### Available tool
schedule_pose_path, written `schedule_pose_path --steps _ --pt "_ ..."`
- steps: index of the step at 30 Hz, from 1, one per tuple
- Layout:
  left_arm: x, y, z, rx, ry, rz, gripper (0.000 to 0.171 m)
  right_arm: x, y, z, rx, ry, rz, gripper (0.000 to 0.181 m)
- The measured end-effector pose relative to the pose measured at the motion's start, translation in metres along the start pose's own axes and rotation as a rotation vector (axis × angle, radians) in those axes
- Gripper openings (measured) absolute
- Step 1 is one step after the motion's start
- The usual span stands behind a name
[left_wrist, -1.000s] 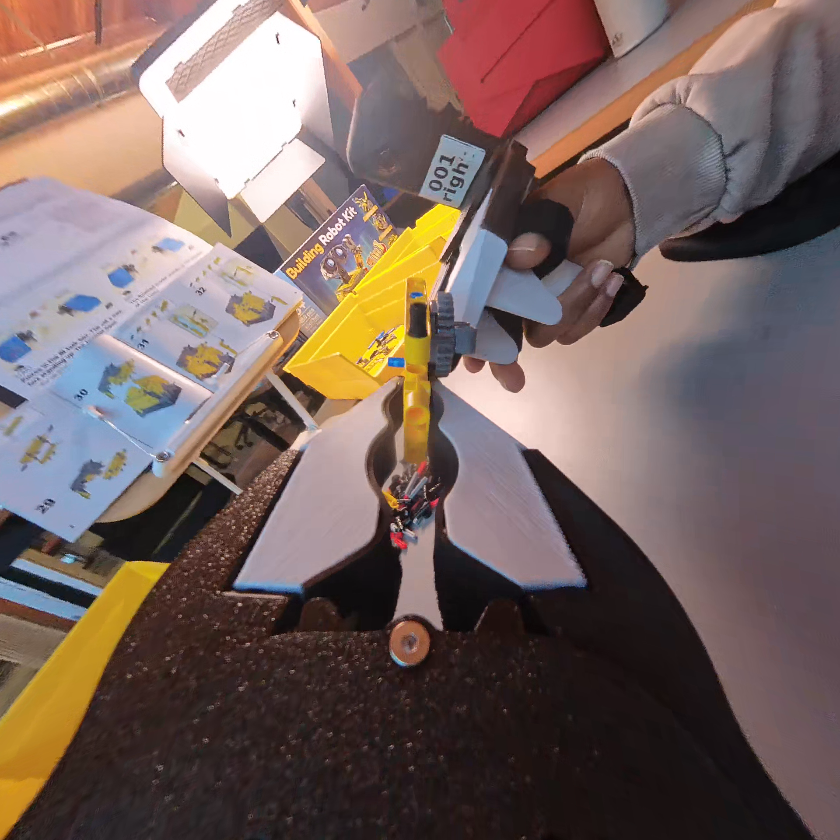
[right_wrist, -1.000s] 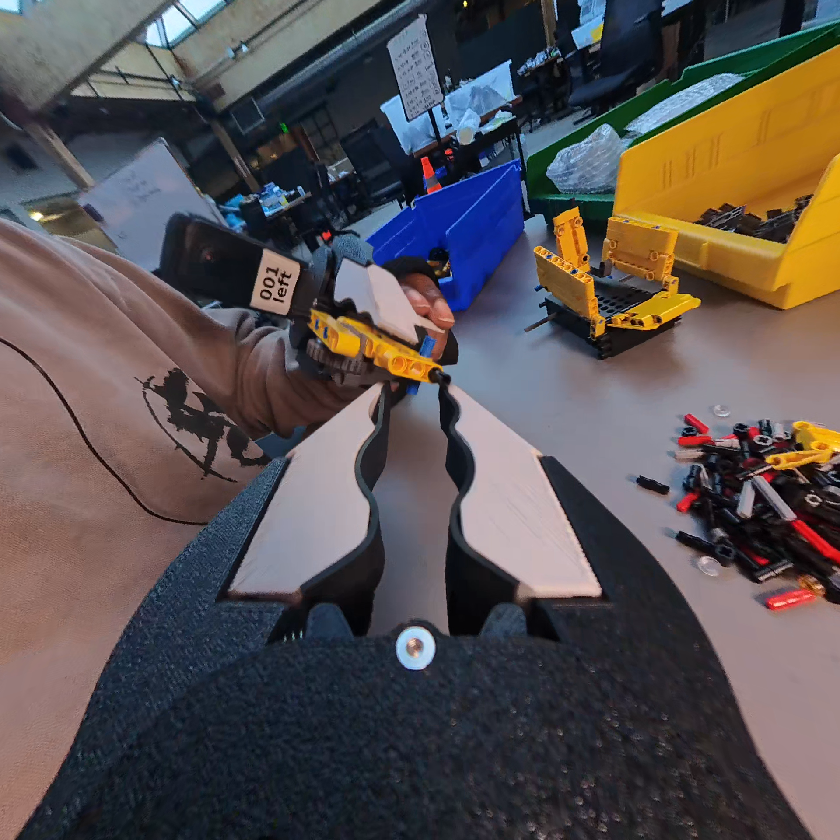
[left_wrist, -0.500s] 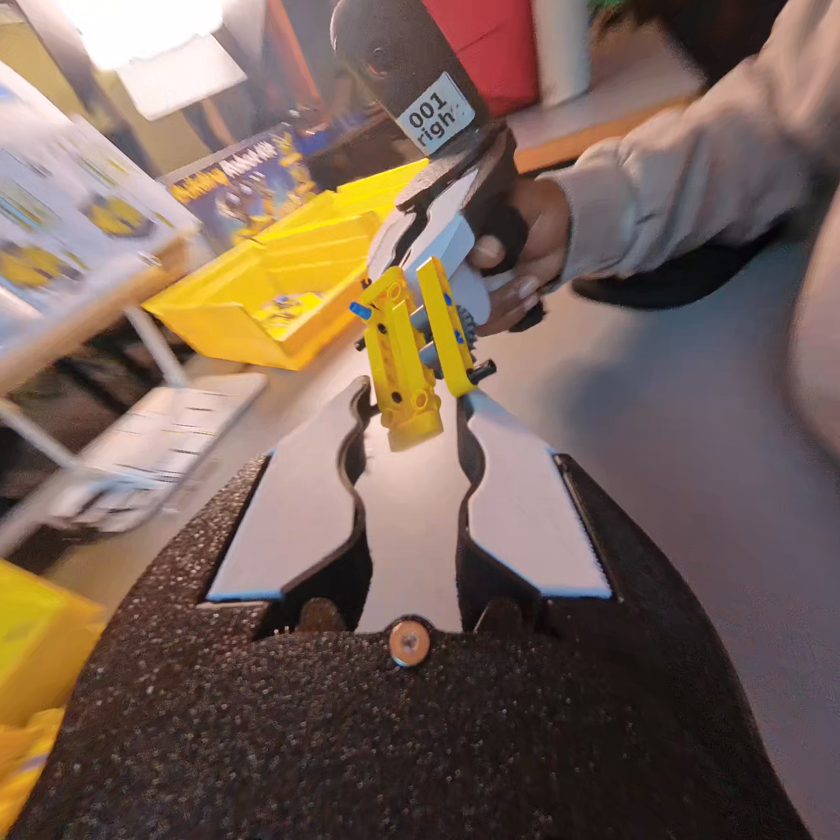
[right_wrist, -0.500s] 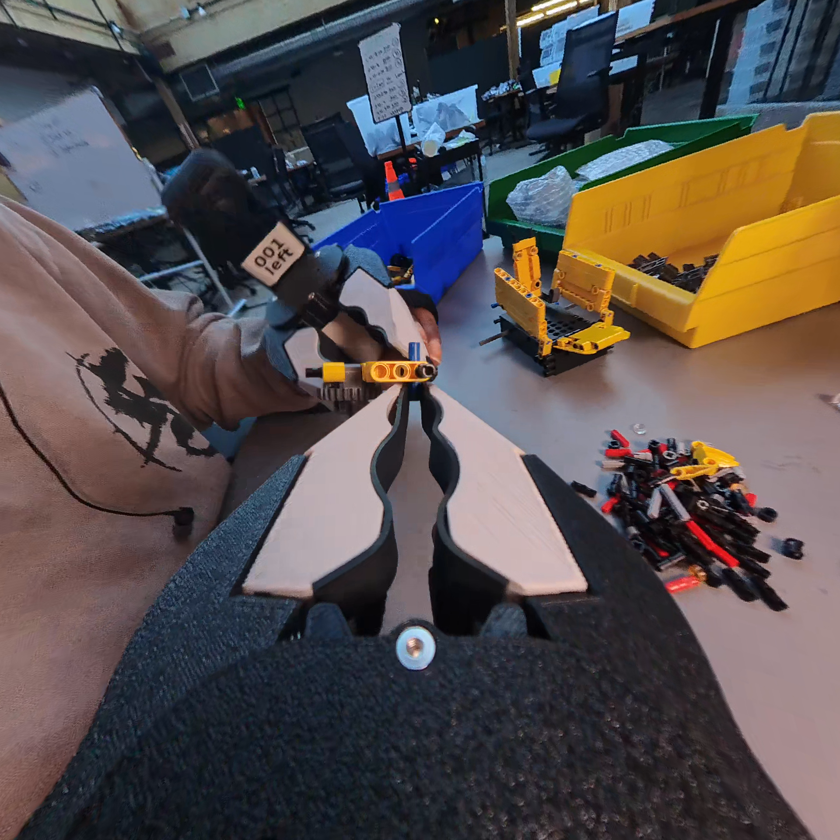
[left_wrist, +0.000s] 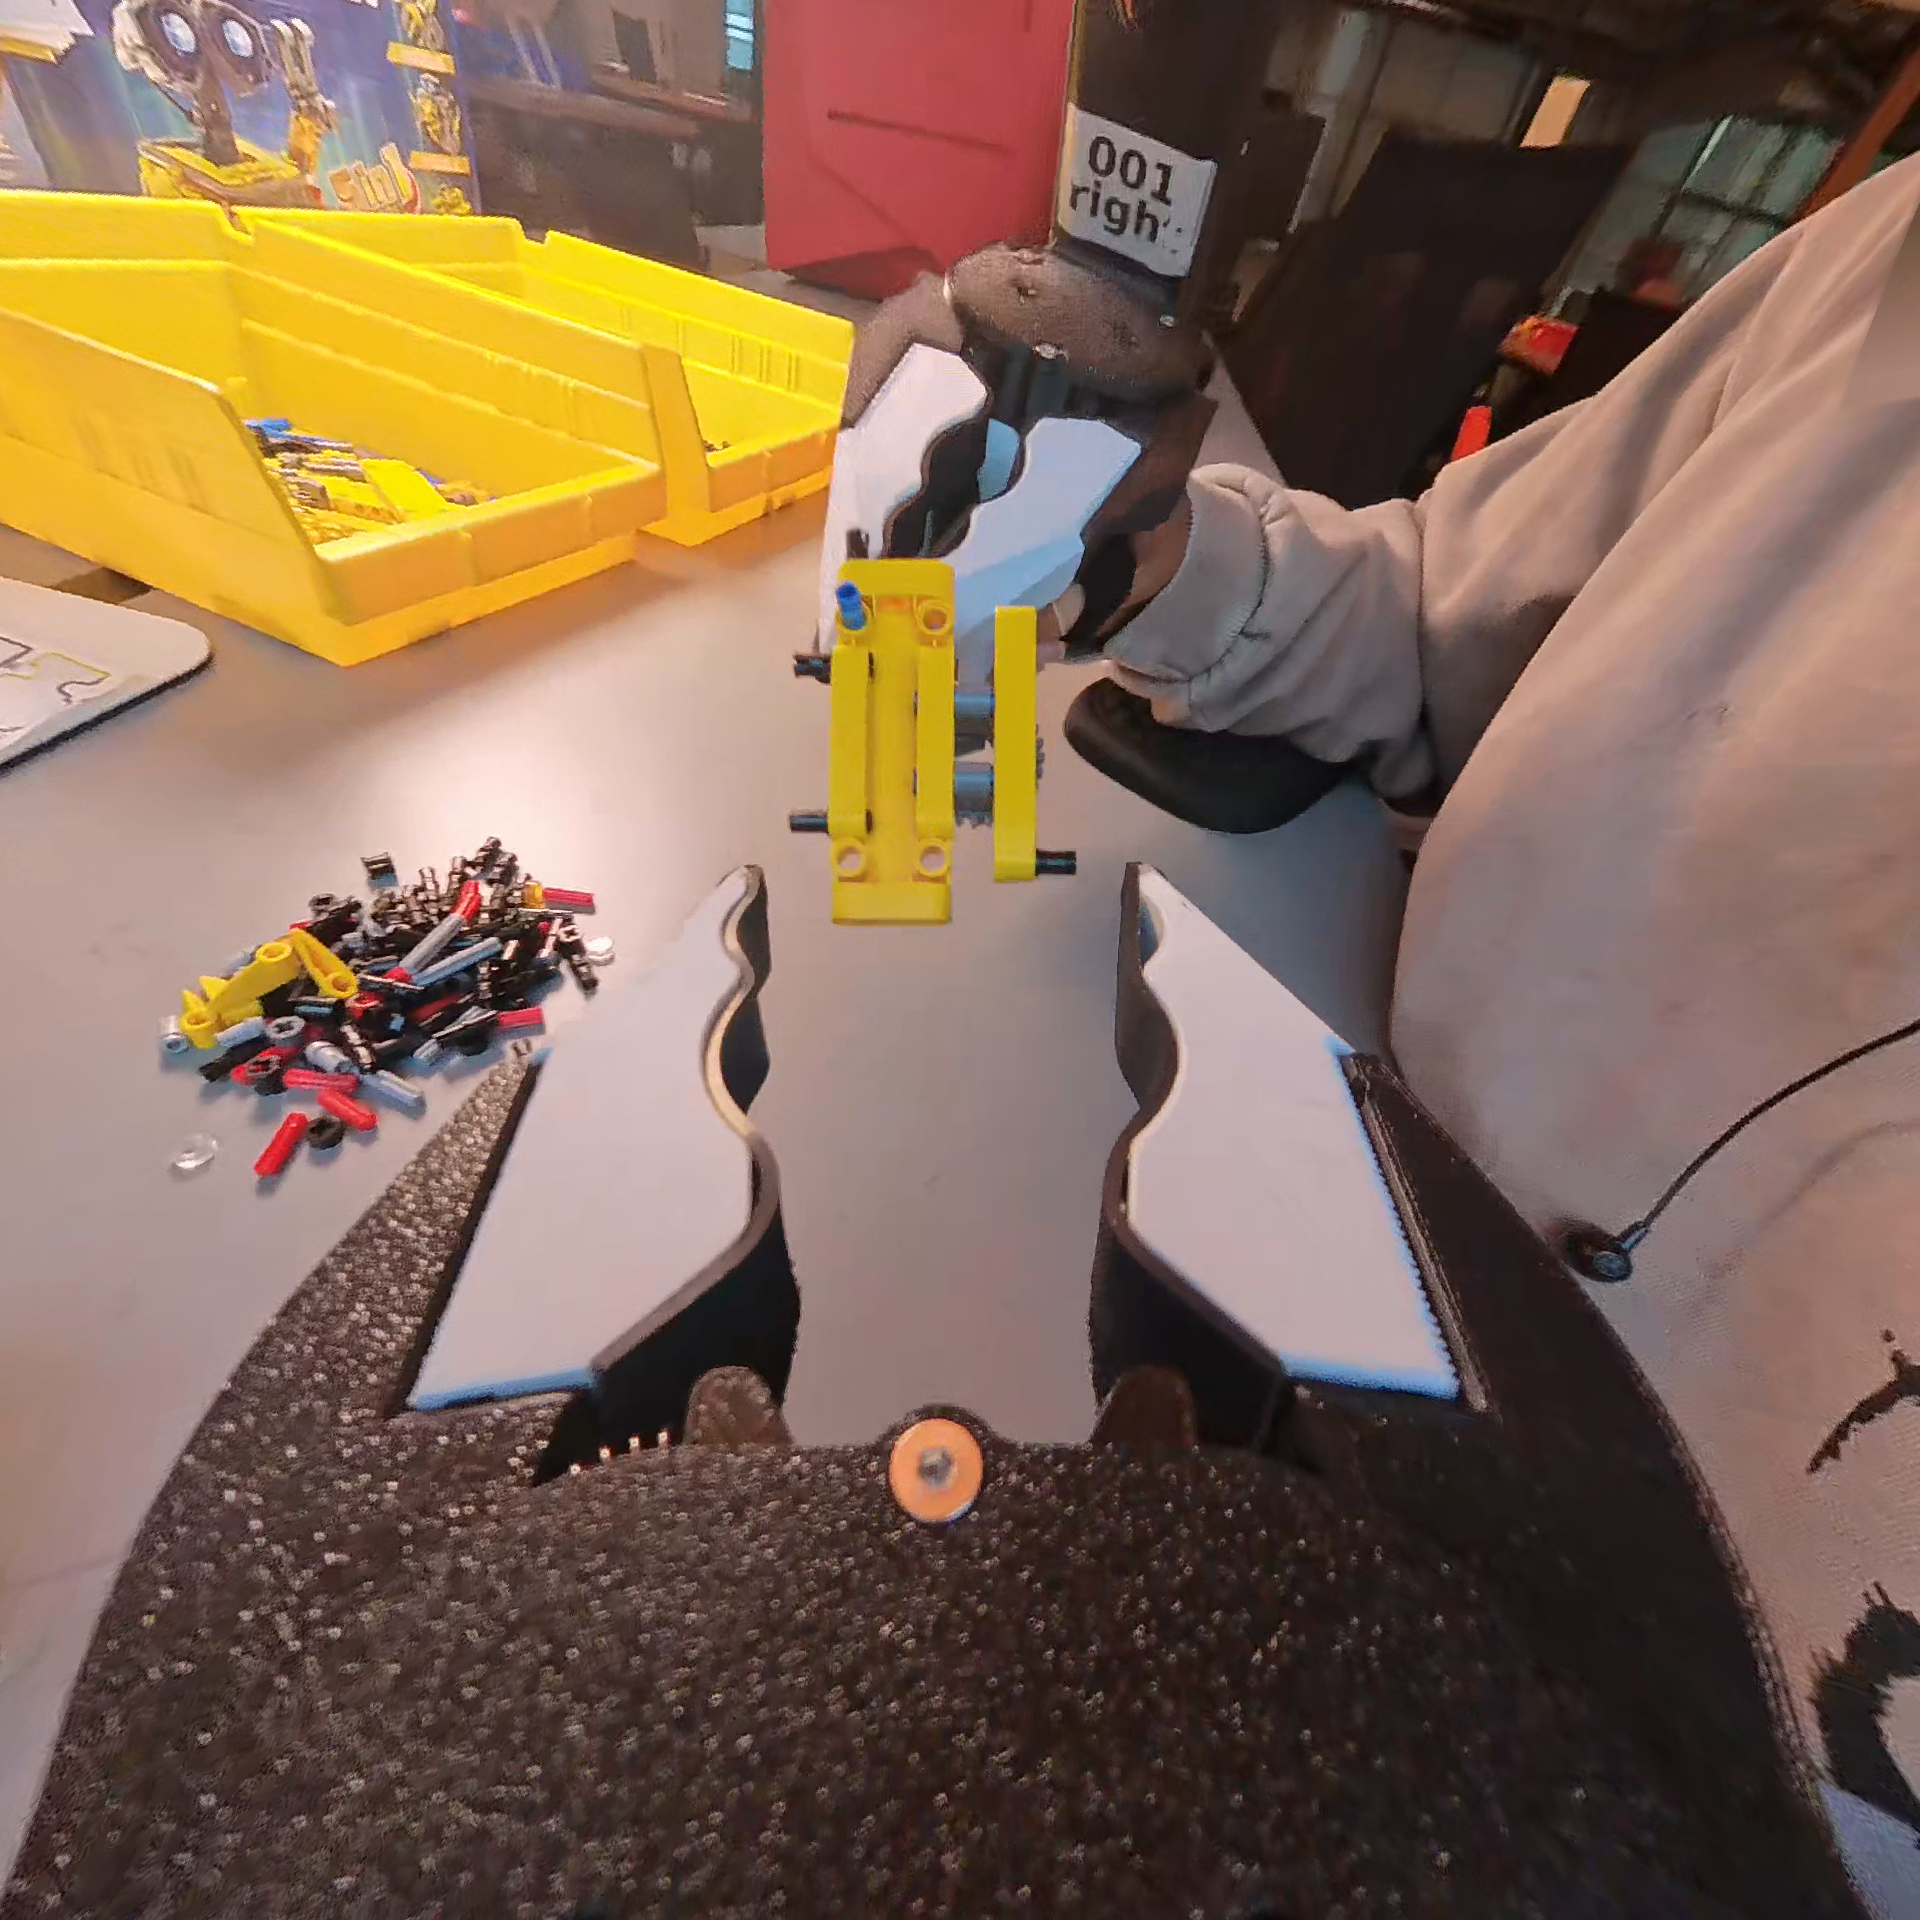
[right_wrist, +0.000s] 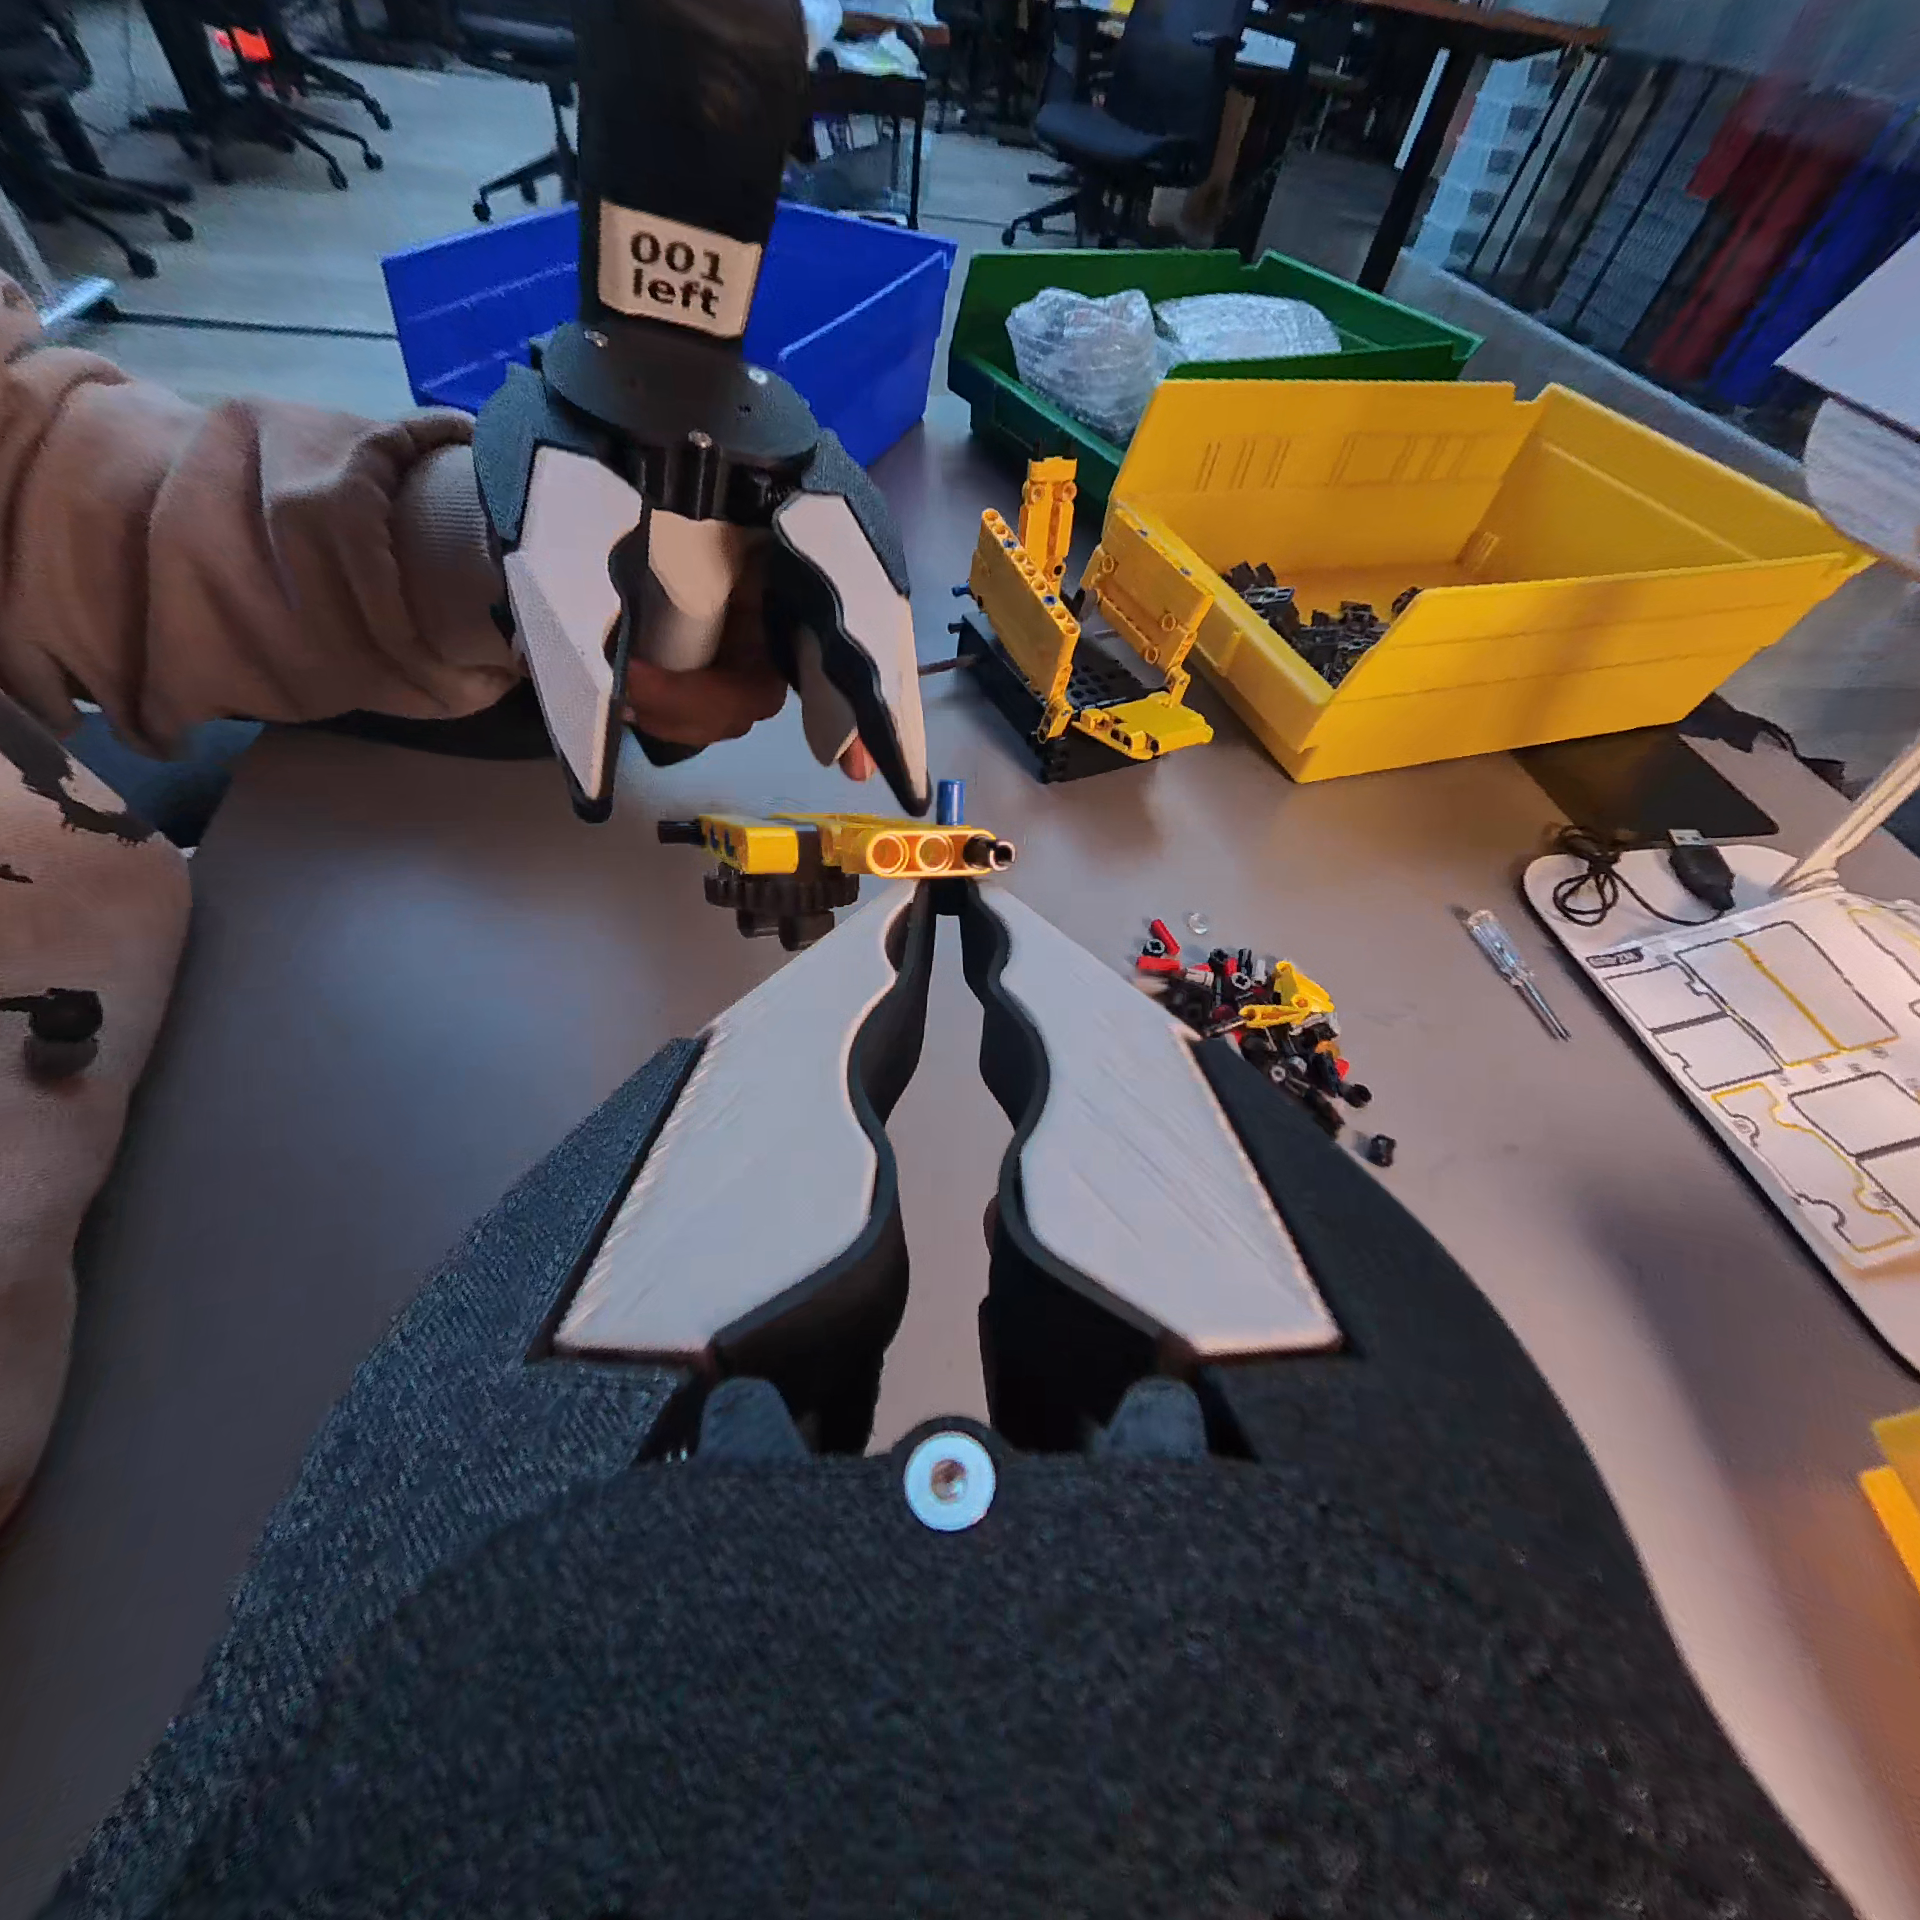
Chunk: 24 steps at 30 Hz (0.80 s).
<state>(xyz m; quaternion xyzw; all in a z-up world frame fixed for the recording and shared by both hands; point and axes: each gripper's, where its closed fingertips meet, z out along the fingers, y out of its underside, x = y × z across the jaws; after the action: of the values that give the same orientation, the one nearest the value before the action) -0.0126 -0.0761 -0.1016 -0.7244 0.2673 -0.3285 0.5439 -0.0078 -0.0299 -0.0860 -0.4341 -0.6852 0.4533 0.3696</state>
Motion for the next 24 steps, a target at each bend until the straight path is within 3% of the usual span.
schedule_pose_path --steps 5,9,14,24 --pt "-0.003 0.013 0.019 -0.112 -0.077 0.110 0.068 -0.019 0.017 0.022 -0.109 -0.014 -0.083 0.003" --pt "0.003 0.024 0.025 -0.196 -0.063 0.165 0.055 -0.032 0.020 0.032 -0.139 -0.024 -0.177 0.003" --pt "0.015 0.005 0.017 -0.106 -0.042 0.184 0.053 -0.041 0.002 0.027 -0.044 -0.066 -0.173 0.002" --pt "0.021 -0.009 0.011 -0.033 -0.048 0.197 0.048 -0.049 -0.002 0.019 0.117 -0.264 0.101 0.003"
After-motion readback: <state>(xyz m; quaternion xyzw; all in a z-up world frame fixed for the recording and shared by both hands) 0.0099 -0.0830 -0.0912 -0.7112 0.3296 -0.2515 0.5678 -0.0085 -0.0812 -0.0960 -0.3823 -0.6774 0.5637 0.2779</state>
